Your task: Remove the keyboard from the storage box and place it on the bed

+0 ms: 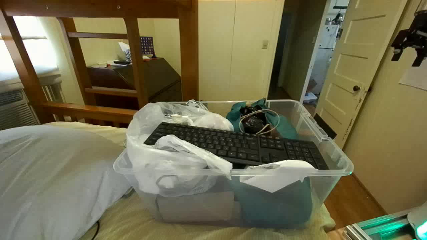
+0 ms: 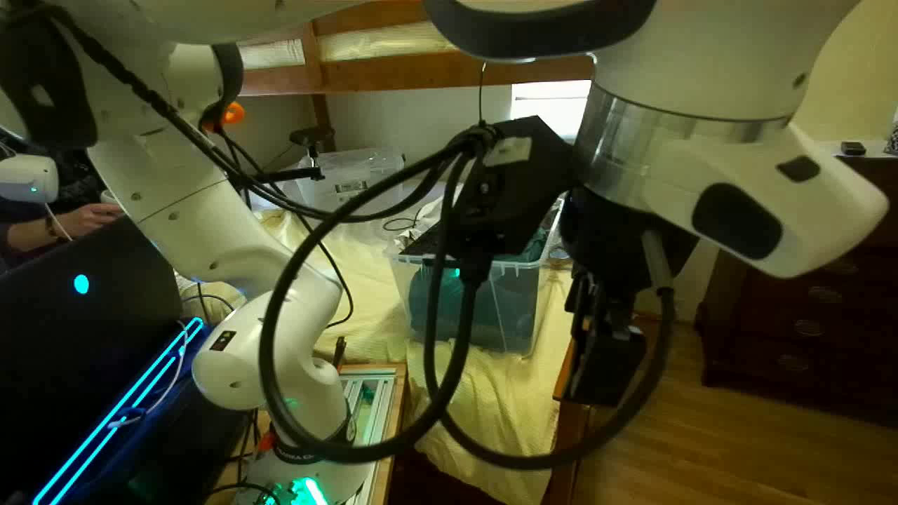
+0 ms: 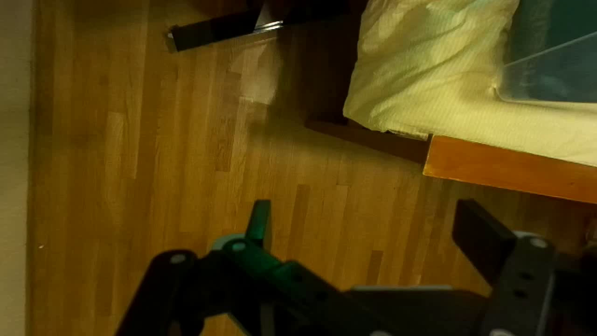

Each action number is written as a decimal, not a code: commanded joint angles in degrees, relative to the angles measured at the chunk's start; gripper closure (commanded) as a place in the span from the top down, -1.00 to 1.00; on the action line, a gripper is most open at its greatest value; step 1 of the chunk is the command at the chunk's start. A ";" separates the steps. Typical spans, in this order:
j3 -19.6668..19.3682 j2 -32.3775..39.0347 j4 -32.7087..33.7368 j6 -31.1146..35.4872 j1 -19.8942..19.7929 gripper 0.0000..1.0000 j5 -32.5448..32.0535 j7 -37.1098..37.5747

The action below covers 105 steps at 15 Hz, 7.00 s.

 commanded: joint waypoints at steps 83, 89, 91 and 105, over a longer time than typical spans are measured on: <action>38.94 5.63 -20.91 33.83 39.77 1.00 26.85 -25.39; 36.56 8.54 -21.83 33.40 40.27 0.93 37.50 -35.51; 36.68 8.90 -21.74 31.78 39.56 0.88 42.11 -38.64; 38.08 8.68 -24.82 27.63 36.90 0.76 43.43 -38.24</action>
